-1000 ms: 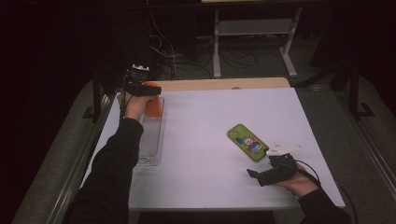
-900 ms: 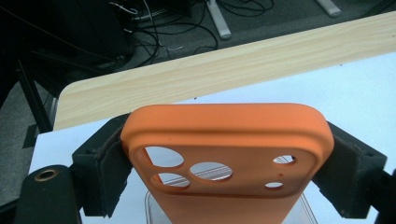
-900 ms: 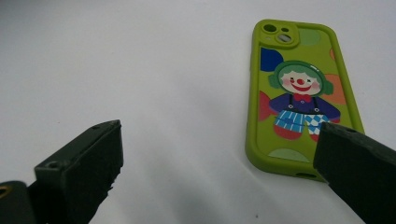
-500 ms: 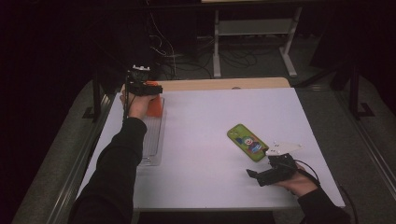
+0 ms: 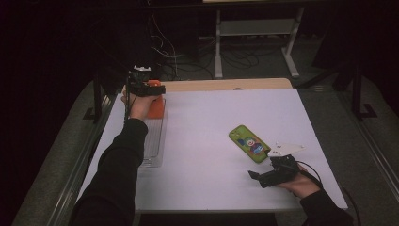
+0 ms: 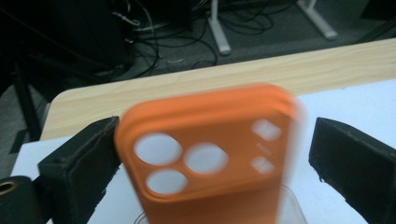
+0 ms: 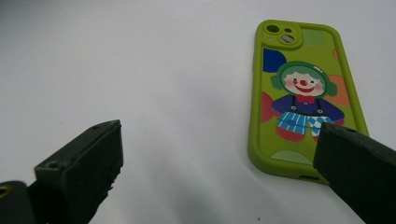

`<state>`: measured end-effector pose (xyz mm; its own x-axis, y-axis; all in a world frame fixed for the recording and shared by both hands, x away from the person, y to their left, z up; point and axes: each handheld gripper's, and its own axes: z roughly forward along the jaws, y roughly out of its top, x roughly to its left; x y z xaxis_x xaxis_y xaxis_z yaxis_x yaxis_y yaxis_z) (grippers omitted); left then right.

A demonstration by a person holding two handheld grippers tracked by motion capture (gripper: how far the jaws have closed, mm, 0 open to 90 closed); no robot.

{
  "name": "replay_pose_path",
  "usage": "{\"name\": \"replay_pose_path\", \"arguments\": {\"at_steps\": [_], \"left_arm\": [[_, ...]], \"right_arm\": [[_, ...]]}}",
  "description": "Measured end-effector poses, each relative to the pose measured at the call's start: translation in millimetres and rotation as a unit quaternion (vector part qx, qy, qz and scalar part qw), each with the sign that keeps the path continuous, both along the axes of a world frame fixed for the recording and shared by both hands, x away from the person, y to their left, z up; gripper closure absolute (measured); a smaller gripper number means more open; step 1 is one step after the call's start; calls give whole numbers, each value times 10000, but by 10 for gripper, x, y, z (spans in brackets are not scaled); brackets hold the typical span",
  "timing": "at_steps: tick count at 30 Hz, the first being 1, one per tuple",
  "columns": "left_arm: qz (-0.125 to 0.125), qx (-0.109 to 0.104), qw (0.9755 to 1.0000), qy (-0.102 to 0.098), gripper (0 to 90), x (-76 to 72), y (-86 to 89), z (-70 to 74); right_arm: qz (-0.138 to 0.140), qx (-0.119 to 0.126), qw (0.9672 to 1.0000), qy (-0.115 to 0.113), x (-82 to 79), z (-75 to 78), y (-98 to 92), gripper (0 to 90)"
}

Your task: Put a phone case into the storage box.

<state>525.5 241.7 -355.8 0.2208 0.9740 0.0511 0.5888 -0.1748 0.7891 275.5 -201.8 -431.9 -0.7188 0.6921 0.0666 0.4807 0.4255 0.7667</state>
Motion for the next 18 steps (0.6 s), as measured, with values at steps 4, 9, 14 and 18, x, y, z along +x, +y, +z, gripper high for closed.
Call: {"name": "replay_pose_path", "arguments": {"at_steps": [4, 9, 14, 18], "left_arm": [[-21, -88, 9999, -59, 12, -10, 26, 25], [-82, -59, 9999, -35, 12, -67, 83, 108], [-352, -100, 9993, 18, 12, -244, 118, 266], [-818, -208, 9964, 38, 13, -395, 71, 355]], "right_arm": [[-8, 14, 10000, 16, 3, 0, 4, 9], [-8, 13, 10000, 13, 4, 2, 3, 9], [-16, 18, 10000, -7, 16, 5, 2, 9], [-41, 15, 10000, 2, 24, 9, 13, 9]]}}
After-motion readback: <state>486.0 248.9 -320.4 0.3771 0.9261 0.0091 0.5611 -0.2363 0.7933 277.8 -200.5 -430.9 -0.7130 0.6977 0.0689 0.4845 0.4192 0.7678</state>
